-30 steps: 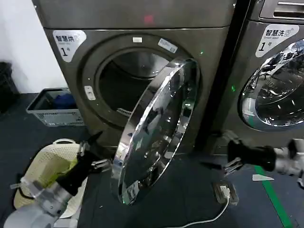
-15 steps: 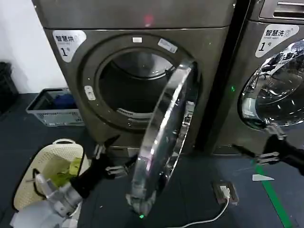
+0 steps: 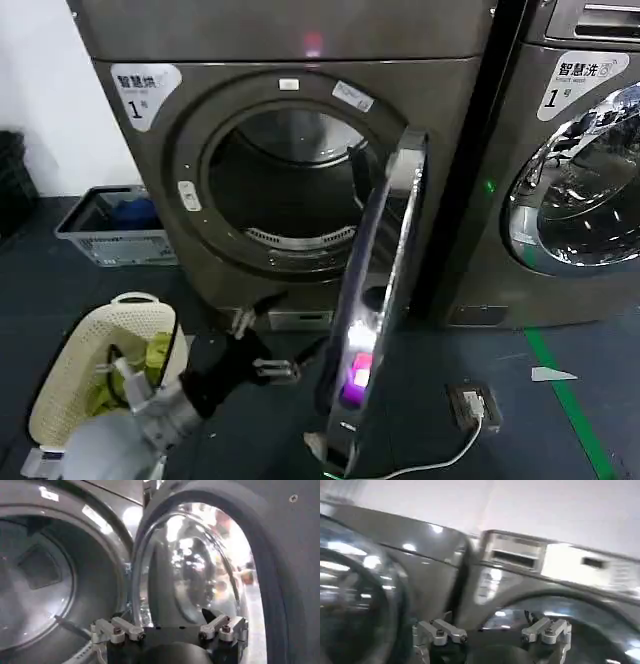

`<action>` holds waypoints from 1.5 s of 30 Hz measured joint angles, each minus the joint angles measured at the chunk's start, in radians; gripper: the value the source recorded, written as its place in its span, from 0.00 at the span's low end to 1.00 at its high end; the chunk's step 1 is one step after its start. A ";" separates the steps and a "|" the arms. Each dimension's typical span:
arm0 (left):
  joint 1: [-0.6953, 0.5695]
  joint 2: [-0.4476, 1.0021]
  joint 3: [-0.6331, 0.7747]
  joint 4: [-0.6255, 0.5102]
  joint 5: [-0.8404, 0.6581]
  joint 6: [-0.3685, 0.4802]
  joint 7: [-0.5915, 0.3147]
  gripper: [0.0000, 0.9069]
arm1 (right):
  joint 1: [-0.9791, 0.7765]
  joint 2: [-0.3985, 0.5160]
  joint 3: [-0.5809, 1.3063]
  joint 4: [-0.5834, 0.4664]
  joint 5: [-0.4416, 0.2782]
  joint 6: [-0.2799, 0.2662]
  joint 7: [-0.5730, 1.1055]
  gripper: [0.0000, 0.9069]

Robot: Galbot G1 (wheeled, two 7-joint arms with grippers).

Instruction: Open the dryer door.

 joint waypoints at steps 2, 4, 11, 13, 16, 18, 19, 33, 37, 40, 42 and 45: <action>-0.021 0.011 0.039 0.011 -0.006 -0.007 -0.004 1.00 | -0.016 0.001 0.035 0.000 -0.008 -0.003 0.059 1.00; -0.046 0.017 0.079 0.026 -0.007 -0.013 -0.006 1.00 | -0.031 -0.002 0.075 -0.002 -0.023 -0.004 0.115 1.00; -0.142 0.043 0.196 0.066 -0.017 -0.021 -0.008 1.00 | -0.086 -0.048 0.220 -0.014 -0.134 -0.028 0.339 1.00; -0.176 0.044 0.230 0.073 -0.018 -0.022 -0.009 1.00 | -0.104 -0.063 0.260 -0.018 -0.155 -0.029 0.391 1.00; -0.215 0.042 0.277 0.084 -0.018 -0.028 -0.010 1.00 | -0.124 -0.074 0.310 -0.027 -0.189 -0.029 0.441 1.00; -0.237 0.036 0.307 0.092 -0.010 -0.030 -0.007 1.00 | -0.139 -0.078 0.344 -0.034 -0.228 -0.042 0.461 1.00; -0.249 0.030 0.324 0.096 -0.013 -0.030 -0.007 1.00 | -0.145 -0.080 0.360 -0.036 -0.239 -0.044 0.467 1.00; -0.483 -0.006 0.635 0.237 -0.026 -0.062 -0.032 1.00 | -0.206 -0.082 0.574 -0.051 -0.281 -0.094 0.511 1.00; -0.587 -0.042 0.725 0.300 -0.034 -0.062 -0.040 1.00 | -0.217 -0.080 0.608 -0.062 -0.281 -0.094 0.513 1.00; -0.655 -0.076 0.780 0.354 -0.037 -0.065 -0.045 1.00 | -0.224 -0.080 0.626 -0.060 -0.280 -0.096 0.513 1.00; -0.691 -0.100 0.806 0.390 -0.042 -0.068 -0.047 1.00 | -0.227 -0.083 0.637 -0.058 -0.274 -0.113 0.515 1.00; -0.744 -0.142 0.845 0.445 -0.048 -0.072 -0.051 1.00 | -0.233 -0.089 0.654 -0.060 -0.273 -0.117 0.516 1.00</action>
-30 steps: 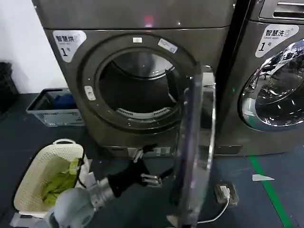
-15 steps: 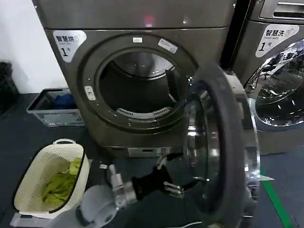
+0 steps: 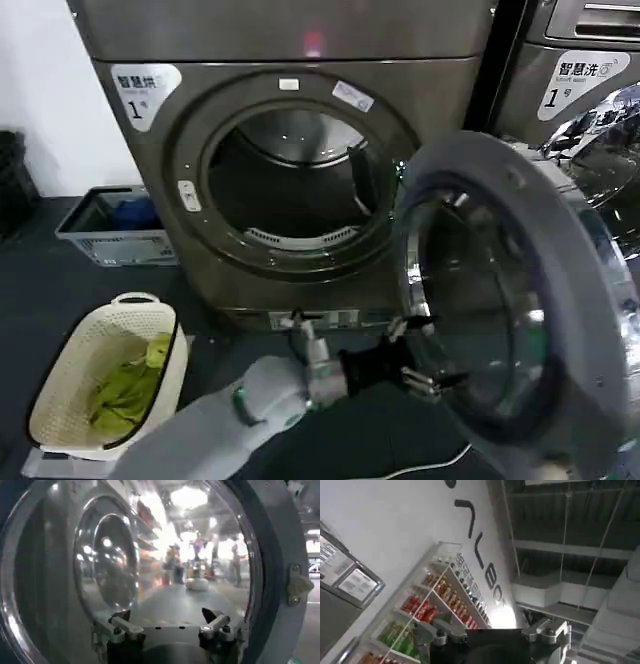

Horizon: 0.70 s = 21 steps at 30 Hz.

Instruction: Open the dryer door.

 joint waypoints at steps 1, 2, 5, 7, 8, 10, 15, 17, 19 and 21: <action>-0.016 -0.012 0.012 0.018 0.000 0.000 -0.001 1.00 | -0.001 -0.001 0.005 -0.002 -0.001 0.000 0.000 1.00; -0.030 -0.024 0.023 0.033 0.001 -0.001 -0.001 1.00 | -0.003 -0.001 0.011 -0.003 -0.003 0.001 0.000 1.00; -0.068 -0.055 0.048 0.073 0.001 -0.008 -0.001 1.00 | -0.011 -0.001 0.027 -0.003 -0.004 0.003 -0.001 1.00; -0.091 -0.073 0.062 0.098 0.000 -0.011 -0.001 1.00 | -0.012 -0.003 0.037 -0.002 -0.004 0.003 -0.001 1.00; -0.101 -0.083 0.067 0.106 0.000 -0.011 -0.002 1.00 | -0.013 -0.004 0.041 0.000 -0.004 0.002 -0.001 1.00; -0.117 -0.102 0.075 0.124 0.000 -0.013 -0.004 1.00 | -0.015 -0.005 0.046 0.003 -0.004 0.000 -0.001 1.00; -0.154 -0.146 0.097 0.170 0.006 -0.026 -0.005 1.00 | -0.018 -0.007 0.058 0.004 -0.004 -0.002 -0.002 1.00; -0.171 -0.164 0.102 0.188 0.006 -0.031 -0.004 1.00 | -0.020 -0.006 0.059 0.004 -0.004 -0.002 -0.002 1.00; -0.188 -0.185 0.106 0.210 0.004 -0.038 -0.004 1.00 | -0.021 -0.006 0.062 0.003 -0.005 -0.002 -0.003 1.00; -0.207 -0.204 0.115 0.231 0.007 -0.046 -0.004 1.00 | -0.024 -0.006 0.066 0.003 -0.005 -0.003 -0.005 1.00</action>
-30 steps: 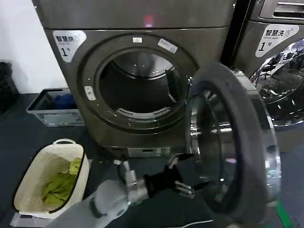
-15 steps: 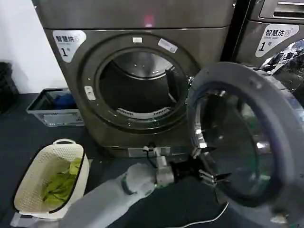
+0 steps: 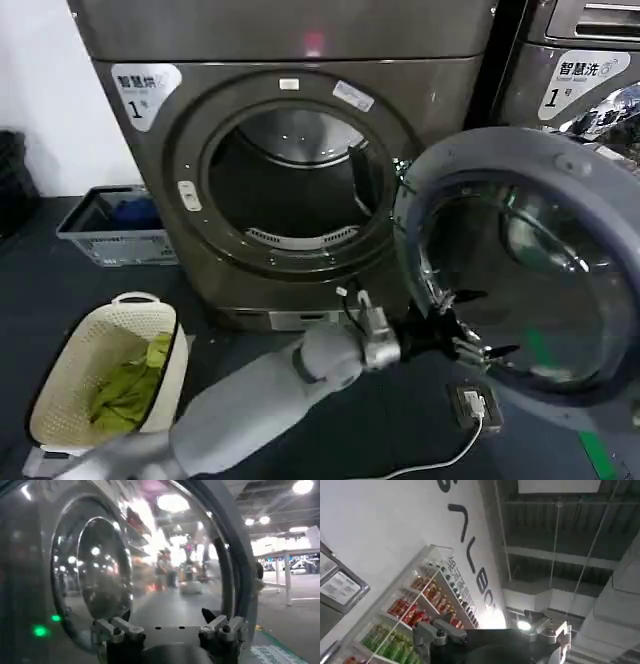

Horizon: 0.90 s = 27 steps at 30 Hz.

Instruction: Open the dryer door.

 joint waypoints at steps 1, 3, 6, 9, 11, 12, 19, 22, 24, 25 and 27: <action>-0.009 -0.010 0.004 0.013 0.001 -0.002 0.000 1.00 | -0.001 0.000 0.000 0.000 0.000 0.000 -0.001 1.00; -0.025 -0.029 0.005 0.032 -0.002 0.000 -0.001 1.00 | -0.004 0.003 0.008 -0.003 0.000 0.004 -0.019 1.00; -0.038 -0.058 0.009 0.065 0.006 0.000 -0.002 1.00 | -0.009 0.000 0.021 -0.011 -0.004 0.005 -0.024 1.00; -0.048 -0.083 0.012 0.097 0.007 -0.005 -0.001 1.00 | -0.014 -0.001 0.037 -0.014 -0.004 0.001 -0.024 1.00; -0.055 -0.098 0.014 0.116 0.005 -0.009 -0.004 1.00 | -0.020 -0.001 0.055 -0.014 -0.004 -0.002 -0.025 1.00; -0.058 -0.105 0.015 0.124 0.005 -0.013 -0.004 1.00 | -0.024 -0.001 0.065 -0.016 -0.006 -0.003 -0.025 1.00; -0.094 -0.161 0.020 0.205 0.009 -0.022 -0.006 1.00 | -0.042 -0.004 0.128 -0.035 -0.030 0.000 -0.027 1.00; -0.104 -0.187 0.020 0.236 0.017 -0.024 -0.012 1.00 | -0.051 -0.008 0.148 -0.048 -0.029 0.002 -0.032 1.00; -0.113 -0.203 0.022 0.254 0.023 -0.024 -0.015 1.00 | -0.055 -0.010 0.160 -0.061 -0.028 0.007 -0.036 1.00; -0.115 -0.209 0.022 0.261 0.024 -0.024 -0.015 1.00 | -0.056 -0.010 0.165 -0.068 -0.030 0.013 -0.036 1.00; -0.122 -0.222 0.023 0.274 0.027 -0.024 -0.018 1.00 | -0.057 -0.011 0.171 -0.083 -0.037 0.021 -0.035 1.00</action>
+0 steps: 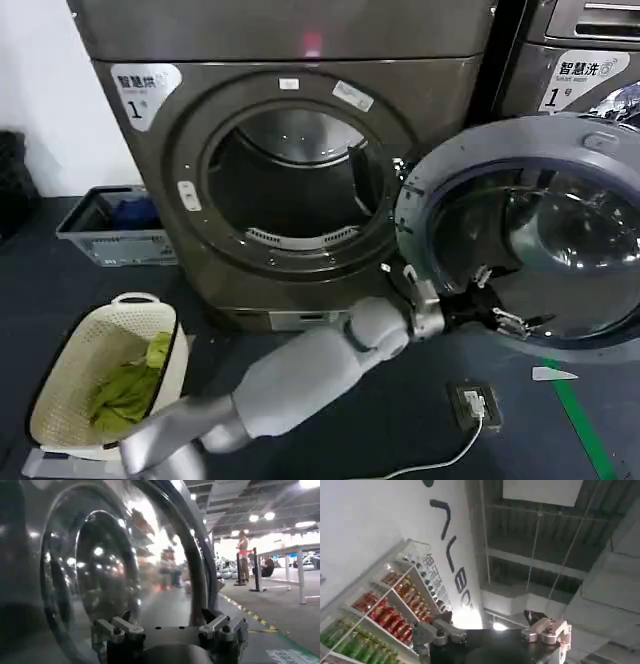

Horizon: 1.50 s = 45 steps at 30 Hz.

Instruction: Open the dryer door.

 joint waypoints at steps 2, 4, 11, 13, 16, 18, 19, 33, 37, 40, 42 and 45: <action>-0.010 -0.009 0.001 0.011 0.003 0.000 -0.004 1.00 | -0.002 -0.001 0.005 -0.014 -0.001 0.001 0.001 1.00; -0.018 -0.019 0.002 0.023 0.008 -0.001 -0.019 1.00 | -0.005 -0.003 0.010 -0.020 0.002 0.000 0.000 1.00; -0.039 -0.058 -0.003 0.071 0.017 -0.022 -0.026 1.00 | -0.009 -0.008 0.016 -0.027 0.006 -0.001 -0.006 1.00; -0.040 -0.067 -0.004 0.076 0.016 -0.023 -0.027 1.00 | -0.010 -0.010 0.019 -0.030 0.006 -0.001 -0.006 1.00; -0.045 -0.075 -0.006 0.083 0.015 -0.025 -0.031 1.00 | -0.010 -0.011 0.021 -0.033 0.007 -0.001 -0.006 1.00; -0.046 -0.073 -0.007 0.081 0.011 -0.027 -0.031 1.00 | -0.010 -0.012 0.018 -0.033 0.007 -0.001 -0.006 1.00; -0.047 -0.069 -0.007 0.078 0.007 -0.027 -0.031 1.00 | -0.010 -0.013 0.016 -0.035 0.007 -0.001 -0.006 1.00; -0.020 0.040 0.000 -0.030 -0.041 -0.074 -0.024 1.00 | 0.012 -0.069 -0.008 -0.096 -0.003 -0.002 -0.006 1.00; -0.007 0.068 -0.001 -0.081 -0.063 -0.087 -0.025 1.00 | 0.016 -0.085 -0.006 -0.104 -0.004 -0.001 -0.004 1.00; 0.008 0.096 -0.002 -0.122 -0.070 -0.093 -0.022 1.00 | 0.016 -0.098 -0.003 -0.113 -0.002 0.013 -0.004 1.00; 0.019 0.123 -0.010 -0.152 -0.092 -0.095 -0.022 1.00 | 0.017 -0.106 -0.003 -0.124 0.002 0.029 -0.006 1.00; 0.033 0.162 -0.021 -0.194 -0.112 -0.109 -0.020 1.00 | 0.019 -0.118 -0.005 -0.131 0.003 0.029 -0.008 1.00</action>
